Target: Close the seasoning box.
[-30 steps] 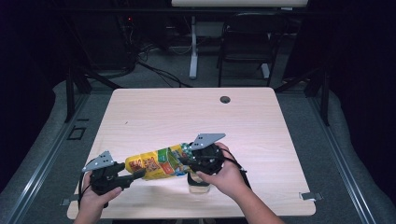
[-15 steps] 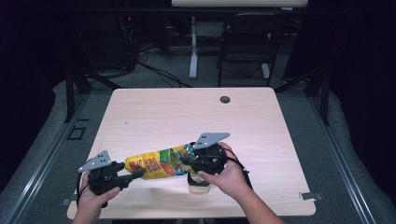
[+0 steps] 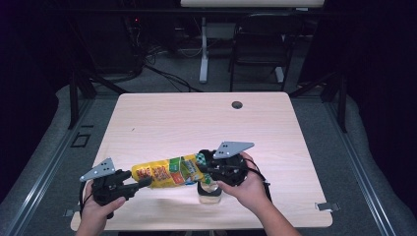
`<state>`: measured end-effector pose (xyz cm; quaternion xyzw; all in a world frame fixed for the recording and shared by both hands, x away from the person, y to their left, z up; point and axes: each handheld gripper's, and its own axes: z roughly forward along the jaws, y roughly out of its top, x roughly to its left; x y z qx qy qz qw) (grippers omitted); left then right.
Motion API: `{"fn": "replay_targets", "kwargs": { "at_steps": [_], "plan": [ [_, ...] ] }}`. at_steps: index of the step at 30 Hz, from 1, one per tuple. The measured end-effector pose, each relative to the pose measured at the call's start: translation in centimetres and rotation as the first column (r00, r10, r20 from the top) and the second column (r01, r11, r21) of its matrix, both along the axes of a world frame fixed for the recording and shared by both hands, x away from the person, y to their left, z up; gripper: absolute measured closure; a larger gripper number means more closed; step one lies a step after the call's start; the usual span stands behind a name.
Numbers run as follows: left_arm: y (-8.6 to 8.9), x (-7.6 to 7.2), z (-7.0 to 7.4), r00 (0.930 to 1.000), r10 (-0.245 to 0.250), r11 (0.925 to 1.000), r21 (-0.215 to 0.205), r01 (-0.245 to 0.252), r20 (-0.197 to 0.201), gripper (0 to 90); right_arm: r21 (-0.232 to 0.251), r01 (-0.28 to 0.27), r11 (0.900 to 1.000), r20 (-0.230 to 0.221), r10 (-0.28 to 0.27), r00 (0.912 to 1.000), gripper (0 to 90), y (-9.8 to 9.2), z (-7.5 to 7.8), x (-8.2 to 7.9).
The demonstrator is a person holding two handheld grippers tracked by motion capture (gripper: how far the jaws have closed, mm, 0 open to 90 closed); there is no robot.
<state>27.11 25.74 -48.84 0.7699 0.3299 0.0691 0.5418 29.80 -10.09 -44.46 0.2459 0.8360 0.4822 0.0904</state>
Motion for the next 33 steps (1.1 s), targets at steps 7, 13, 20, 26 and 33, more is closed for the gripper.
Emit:
{"fn": "replay_targets", "kwargs": {
  "at_steps": [7,13,20,26,33],
  "plan": [
    [-0.3,-0.1,0.7,0.9999,-0.003,1.0000,0.007,0.002,0.013,55.7,0.044,-0.007,0.999,0.009,0.007,0.9999,87.8,-0.6,-0.7,-0.2],
    [-0.8,-0.1,1.6,0.9998,-0.001,0.9998,0.022,0.001,0.018,56.6,0.068,-0.015,0.998,0.011,0.014,0.9998,87.9,-1.2,-1.1,-0.2],
    [-1.4,0.0,2.5,0.9999,0.007,0.9990,0.045,-0.008,0.012,57.5,0.093,0.001,0.996,0.003,-0.001,1.0000,88.0,-1.8,-1.3,-0.1],
    [-2.1,-0.4,3.3,0.9996,0.021,0.9984,0.052,-0.022,0.018,59.0,0.109,0.005,0.994,-0.024,-0.002,0.9997,87.6,-2.3,-1.4,0.2],
    [-2.6,-0.7,4.0,0.9994,0.014,0.9985,0.053,-0.015,0.031,60.5,0.122,0.030,0.992,-0.028,-0.027,0.9992,87.2,-2.8,-1.8,0.2]
  ]
}}
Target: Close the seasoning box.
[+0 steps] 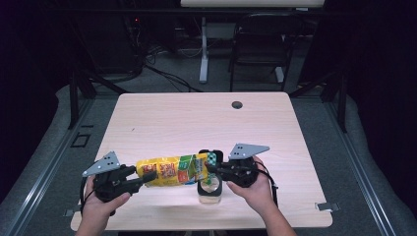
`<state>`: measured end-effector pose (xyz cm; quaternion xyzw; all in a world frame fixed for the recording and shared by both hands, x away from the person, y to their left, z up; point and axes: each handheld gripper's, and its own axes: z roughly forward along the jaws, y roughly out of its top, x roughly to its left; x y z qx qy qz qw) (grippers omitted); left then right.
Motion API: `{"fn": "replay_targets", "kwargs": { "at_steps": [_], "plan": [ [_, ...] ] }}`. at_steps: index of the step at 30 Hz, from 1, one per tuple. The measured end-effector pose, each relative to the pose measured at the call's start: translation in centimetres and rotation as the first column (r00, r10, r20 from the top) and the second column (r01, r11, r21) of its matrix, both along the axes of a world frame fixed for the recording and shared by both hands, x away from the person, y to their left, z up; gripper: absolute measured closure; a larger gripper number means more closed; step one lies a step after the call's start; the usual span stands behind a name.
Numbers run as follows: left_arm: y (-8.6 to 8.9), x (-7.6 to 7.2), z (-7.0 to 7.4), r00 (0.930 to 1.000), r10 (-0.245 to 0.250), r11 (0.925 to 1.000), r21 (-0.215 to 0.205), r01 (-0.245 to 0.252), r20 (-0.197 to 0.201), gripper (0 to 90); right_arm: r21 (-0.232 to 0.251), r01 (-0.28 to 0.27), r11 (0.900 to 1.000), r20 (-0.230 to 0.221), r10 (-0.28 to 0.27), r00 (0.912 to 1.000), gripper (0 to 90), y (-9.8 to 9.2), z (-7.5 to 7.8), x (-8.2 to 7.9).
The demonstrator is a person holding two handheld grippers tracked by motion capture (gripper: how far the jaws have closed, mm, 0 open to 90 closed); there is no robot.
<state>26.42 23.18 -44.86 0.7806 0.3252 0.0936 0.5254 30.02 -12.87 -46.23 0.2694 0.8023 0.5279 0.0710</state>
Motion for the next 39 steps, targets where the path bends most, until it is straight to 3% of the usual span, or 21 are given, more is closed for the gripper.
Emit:
{"fn": "replay_targets", "kwargs": {
  "at_steps": [17,39],
  "plan": [
    [-0.7,0.3,1.3,0.9997,-0.026,0.9981,0.057,0.026,0.001,62.1,-0.015,0.015,1.000,0.004,-0.015,0.9999,85.8,-0.4,-0.3,-0.3],
    [-1.6,0.2,2.3,0.9990,-0.039,0.9974,0.061,0.038,0.021,66.4,-0.015,0.023,1.000,-0.008,-0.023,0.9997,84.6,-1.2,-0.8,-0.4]
  ]
}}
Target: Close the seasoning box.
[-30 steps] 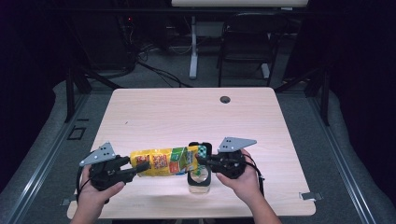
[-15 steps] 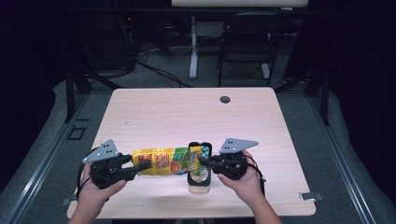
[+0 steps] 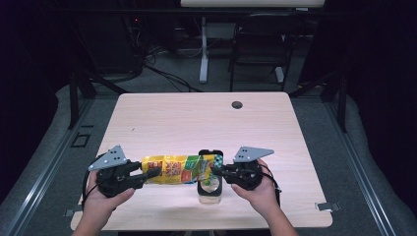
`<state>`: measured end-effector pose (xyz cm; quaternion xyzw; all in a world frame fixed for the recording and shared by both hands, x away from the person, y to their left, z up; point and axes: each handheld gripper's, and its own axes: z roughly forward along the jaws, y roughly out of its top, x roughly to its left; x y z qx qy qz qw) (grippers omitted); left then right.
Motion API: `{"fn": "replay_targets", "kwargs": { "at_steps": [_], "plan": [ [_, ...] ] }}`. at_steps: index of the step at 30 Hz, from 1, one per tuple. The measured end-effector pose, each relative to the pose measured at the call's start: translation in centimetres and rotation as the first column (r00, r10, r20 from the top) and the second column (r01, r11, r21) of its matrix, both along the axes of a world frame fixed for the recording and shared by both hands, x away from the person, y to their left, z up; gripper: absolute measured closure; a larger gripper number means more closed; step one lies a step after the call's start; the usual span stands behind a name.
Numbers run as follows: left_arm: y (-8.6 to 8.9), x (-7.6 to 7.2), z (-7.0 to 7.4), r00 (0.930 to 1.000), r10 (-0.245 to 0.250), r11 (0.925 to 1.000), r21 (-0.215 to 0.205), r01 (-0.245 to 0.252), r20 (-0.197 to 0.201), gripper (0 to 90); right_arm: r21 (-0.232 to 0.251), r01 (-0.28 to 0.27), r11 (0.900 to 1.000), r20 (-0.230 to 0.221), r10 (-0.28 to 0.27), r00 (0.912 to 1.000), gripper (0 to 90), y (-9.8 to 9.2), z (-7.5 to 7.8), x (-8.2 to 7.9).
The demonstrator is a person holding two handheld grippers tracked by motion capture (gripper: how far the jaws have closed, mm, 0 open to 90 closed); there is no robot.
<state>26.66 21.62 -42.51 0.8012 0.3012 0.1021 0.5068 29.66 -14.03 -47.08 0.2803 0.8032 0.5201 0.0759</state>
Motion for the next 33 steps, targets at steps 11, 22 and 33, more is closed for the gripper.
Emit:
{"fn": "replay_targets", "kwargs": {
  "at_steps": [11,22,33],
  "plan": [
    [-0.06,0.02,0.22,0.9999,-0.004,0.9999,0.014,0.003,0.011,71.9,0.001,-0.007,1.000,-0.007,0.007,1.0000,83.7,-0.21,-0.17,0.06],
    [0.24,-0.06,0.23,0.9998,0.003,0.9996,0.028,-0.004,0.019,78.3,0.002,-0.015,1.000,-0.009,0.015,0.9998,82.8,-0.29,-0.11,0.12],
    [0.12,-0.09,0.37,0.9996,-0.002,0.9994,0.036,0.001,0.029,80.5,0.008,-0.014,1.000,-0.017,0.014,0.9998,82.7,-0.46,-0.22,0.21]
  ]
}}
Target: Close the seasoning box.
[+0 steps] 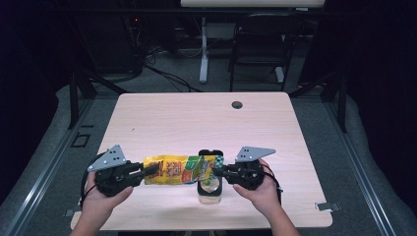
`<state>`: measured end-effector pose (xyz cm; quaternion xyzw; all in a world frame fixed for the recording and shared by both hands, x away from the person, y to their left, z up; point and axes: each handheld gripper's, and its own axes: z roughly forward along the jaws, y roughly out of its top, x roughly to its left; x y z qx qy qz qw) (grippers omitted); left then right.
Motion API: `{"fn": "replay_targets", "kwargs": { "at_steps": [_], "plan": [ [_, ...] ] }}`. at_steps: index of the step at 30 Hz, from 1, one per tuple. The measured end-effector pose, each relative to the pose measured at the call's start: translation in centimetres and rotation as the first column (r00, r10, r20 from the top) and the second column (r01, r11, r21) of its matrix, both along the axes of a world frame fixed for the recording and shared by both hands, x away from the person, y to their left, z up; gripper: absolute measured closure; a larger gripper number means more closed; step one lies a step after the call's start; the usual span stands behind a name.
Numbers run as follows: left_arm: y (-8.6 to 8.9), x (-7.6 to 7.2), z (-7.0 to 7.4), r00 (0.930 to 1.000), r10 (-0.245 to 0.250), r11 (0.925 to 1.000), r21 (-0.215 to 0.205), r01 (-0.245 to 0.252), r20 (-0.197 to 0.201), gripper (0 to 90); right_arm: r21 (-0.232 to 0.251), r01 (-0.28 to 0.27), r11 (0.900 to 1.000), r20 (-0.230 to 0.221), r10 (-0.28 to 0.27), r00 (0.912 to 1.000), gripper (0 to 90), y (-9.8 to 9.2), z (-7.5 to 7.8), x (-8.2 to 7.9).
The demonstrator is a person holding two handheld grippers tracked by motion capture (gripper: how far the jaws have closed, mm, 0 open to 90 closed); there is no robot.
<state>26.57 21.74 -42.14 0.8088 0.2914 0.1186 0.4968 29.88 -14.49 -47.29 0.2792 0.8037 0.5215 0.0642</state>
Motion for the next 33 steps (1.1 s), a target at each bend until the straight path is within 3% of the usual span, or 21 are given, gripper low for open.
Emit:
{"fn": "replay_targets", "kwargs": {
  "at_steps": [9,33],
  "plan": [
    [0.05,0.05,-0.01,1.0000,-0.006,1.0000,0.002,0.006,0.001,81.8,0.014,0.004,1.000,-0.003,-0.004,1.0000,82.9,-0.38,0.15,0.07],
    [-0.41,0.11,0.40,0.9999,-0.008,0.9998,0.021,0.008,0.014,83.2,-0.010,0.002,1.000,0.024,-0.002,0.9997,89.3,-0.53,0.19,-0.19]
  ]
}}
